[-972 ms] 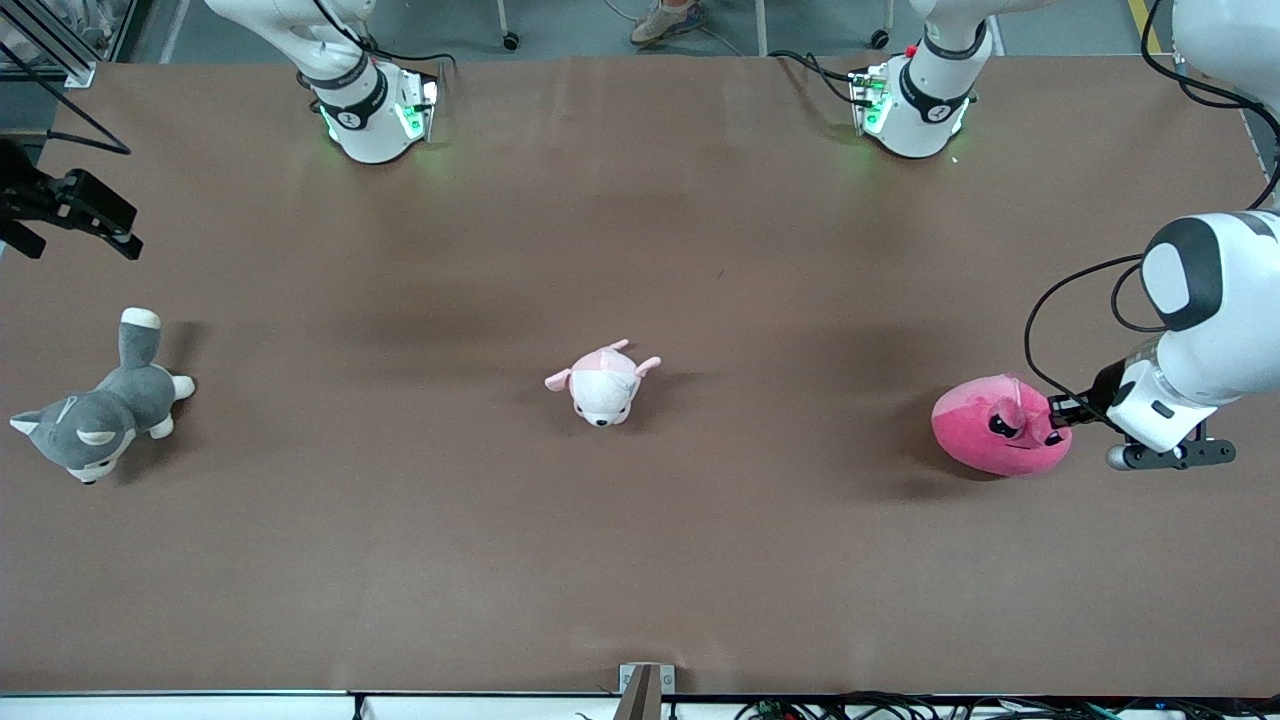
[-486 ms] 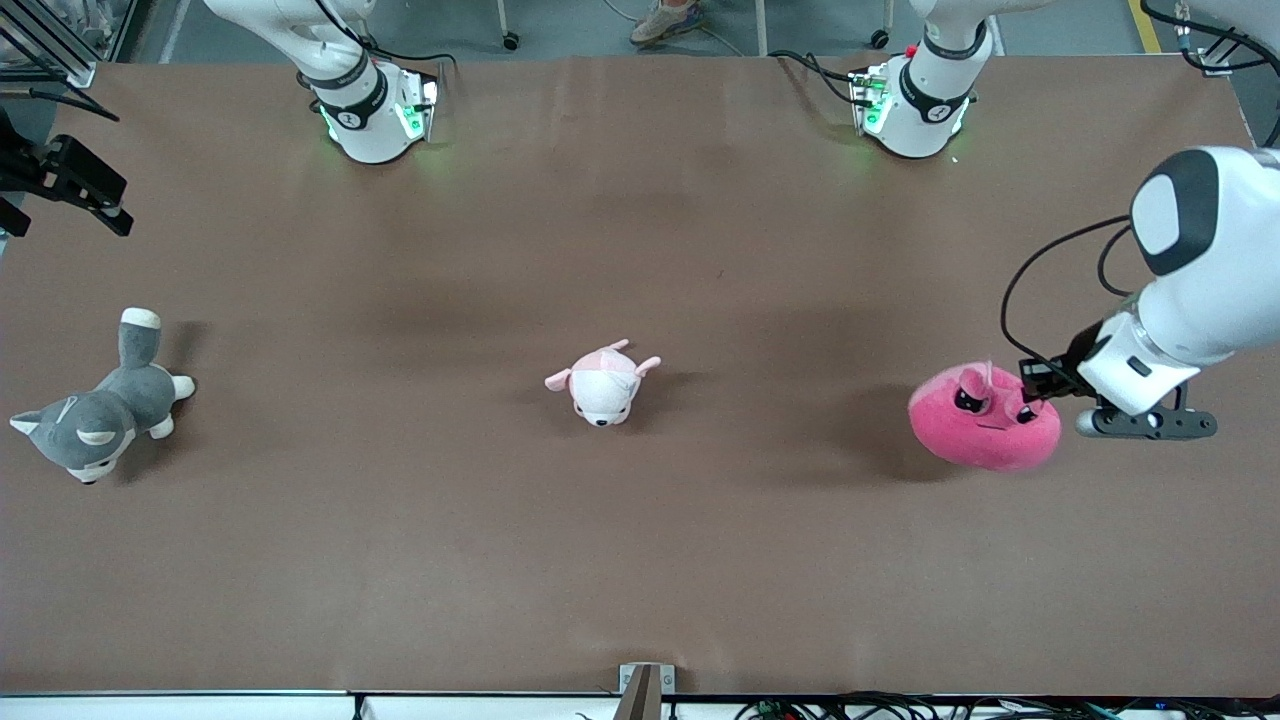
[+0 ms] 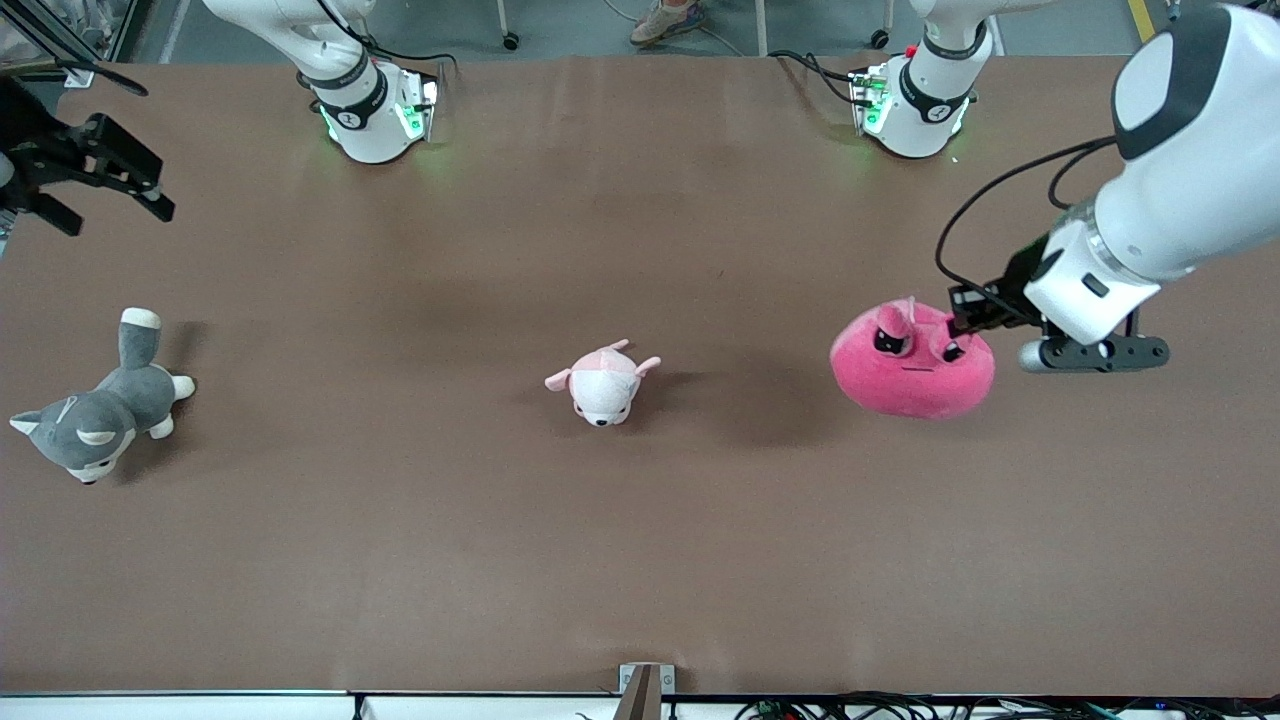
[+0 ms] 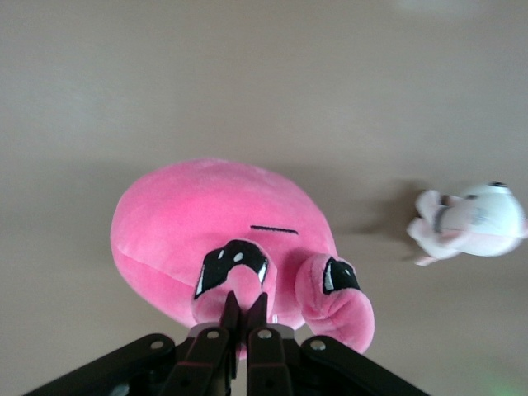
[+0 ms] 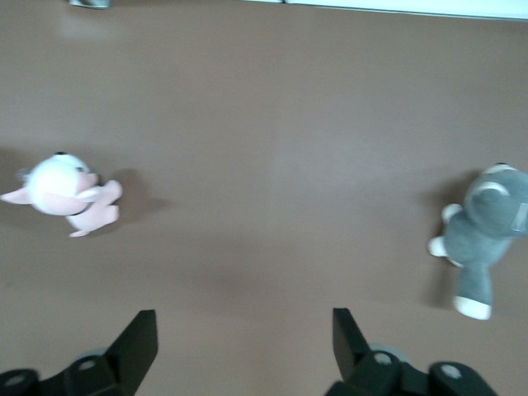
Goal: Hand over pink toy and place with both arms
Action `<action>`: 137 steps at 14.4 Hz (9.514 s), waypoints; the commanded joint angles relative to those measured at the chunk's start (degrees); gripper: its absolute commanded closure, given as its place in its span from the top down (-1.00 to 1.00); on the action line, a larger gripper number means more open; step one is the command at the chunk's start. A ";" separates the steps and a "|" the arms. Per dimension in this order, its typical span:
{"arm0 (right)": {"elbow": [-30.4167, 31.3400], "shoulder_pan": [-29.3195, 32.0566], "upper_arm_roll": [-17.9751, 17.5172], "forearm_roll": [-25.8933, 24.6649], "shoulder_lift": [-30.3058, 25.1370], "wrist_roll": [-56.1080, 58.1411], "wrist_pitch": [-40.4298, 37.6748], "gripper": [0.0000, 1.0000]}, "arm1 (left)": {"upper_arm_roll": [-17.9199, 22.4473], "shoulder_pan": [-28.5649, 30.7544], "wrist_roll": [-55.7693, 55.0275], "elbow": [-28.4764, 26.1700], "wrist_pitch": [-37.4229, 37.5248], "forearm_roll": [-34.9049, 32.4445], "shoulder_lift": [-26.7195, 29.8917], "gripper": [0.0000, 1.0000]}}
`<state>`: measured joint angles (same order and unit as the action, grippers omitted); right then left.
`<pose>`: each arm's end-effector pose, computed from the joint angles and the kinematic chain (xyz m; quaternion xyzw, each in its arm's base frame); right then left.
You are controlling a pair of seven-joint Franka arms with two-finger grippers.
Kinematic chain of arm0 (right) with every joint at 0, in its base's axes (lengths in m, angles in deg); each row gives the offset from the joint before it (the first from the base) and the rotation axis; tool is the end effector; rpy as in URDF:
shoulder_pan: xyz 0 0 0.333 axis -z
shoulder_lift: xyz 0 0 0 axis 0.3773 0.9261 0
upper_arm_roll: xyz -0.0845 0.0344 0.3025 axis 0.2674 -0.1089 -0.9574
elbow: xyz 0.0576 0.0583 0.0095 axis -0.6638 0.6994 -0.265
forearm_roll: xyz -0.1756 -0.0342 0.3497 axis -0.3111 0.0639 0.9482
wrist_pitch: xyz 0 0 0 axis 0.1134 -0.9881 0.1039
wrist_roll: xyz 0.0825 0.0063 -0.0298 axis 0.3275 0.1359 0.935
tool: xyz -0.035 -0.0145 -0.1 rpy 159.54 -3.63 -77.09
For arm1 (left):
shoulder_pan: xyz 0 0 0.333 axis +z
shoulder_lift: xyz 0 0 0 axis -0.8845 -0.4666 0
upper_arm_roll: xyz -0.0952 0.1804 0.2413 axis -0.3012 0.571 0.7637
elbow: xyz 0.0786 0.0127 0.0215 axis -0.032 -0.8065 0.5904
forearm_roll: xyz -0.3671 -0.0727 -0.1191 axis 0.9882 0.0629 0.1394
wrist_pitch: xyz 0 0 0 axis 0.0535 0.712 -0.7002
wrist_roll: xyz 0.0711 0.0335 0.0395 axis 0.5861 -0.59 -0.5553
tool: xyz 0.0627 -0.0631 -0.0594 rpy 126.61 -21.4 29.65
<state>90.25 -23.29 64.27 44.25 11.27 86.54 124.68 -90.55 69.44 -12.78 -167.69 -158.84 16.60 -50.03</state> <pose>0.5153 0.0455 0.7000 -0.9949 -0.0647 -0.0528 0.0571 0.5854 -0.1739 0.5729 0.9939 0.0302 -0.0254 0.1034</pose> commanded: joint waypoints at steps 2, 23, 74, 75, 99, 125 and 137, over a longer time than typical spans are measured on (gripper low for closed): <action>-0.14 -0.72 0.39 8.45 0.84 0.49 -0.88 0.37 | -7.38 -0.13 -11.73 6.01 3.36 2.07 -0.81 -1.00; -0.22 -13.64 0.31 34.50 9.37 -15.59 2.45 0.30 | -12.24 -23.06 -65.56 14.20 -29.33 6.12 -14.35 -1.00; -0.31 -3.72 0.92 19.77 15.53 -12.87 4.75 -0.97 | -2.48 -12.90 -30.81 13.06 -8.86 -12.95 -12.59 1.00; -0.31 -2.40 0.92 17.22 15.70 -12.96 4.92 -0.97 | -2.48 -10.09 -26.23 13.05 -8.15 -12.95 -12.59 1.00; 0.22 12.72 0.75 17.28 33.45 6.99 1.85 -0.96 | 18.51 -4.26 12.39 -1.01 11.89 -8.04 11.58 1.00; -8.74 13.52 1.71 16.25 35.24 6.99 1.76 1.00 | 14.66 -3.91 13.72 -3.20 11.98 -7.94 14.48 1.00; -15.49 8.77 1.54 -3.81 18.86 -0.66 2.55 1.00 | 14.74 -3.82 13.80 -4.17 10.49 -7.50 14.30 1.00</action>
<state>77.89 -14.65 65.63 42.20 30.51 86.41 126.93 -75.77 65.18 -0.14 -170.44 -146.93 8.00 -37.11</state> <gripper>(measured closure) 0.000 0.000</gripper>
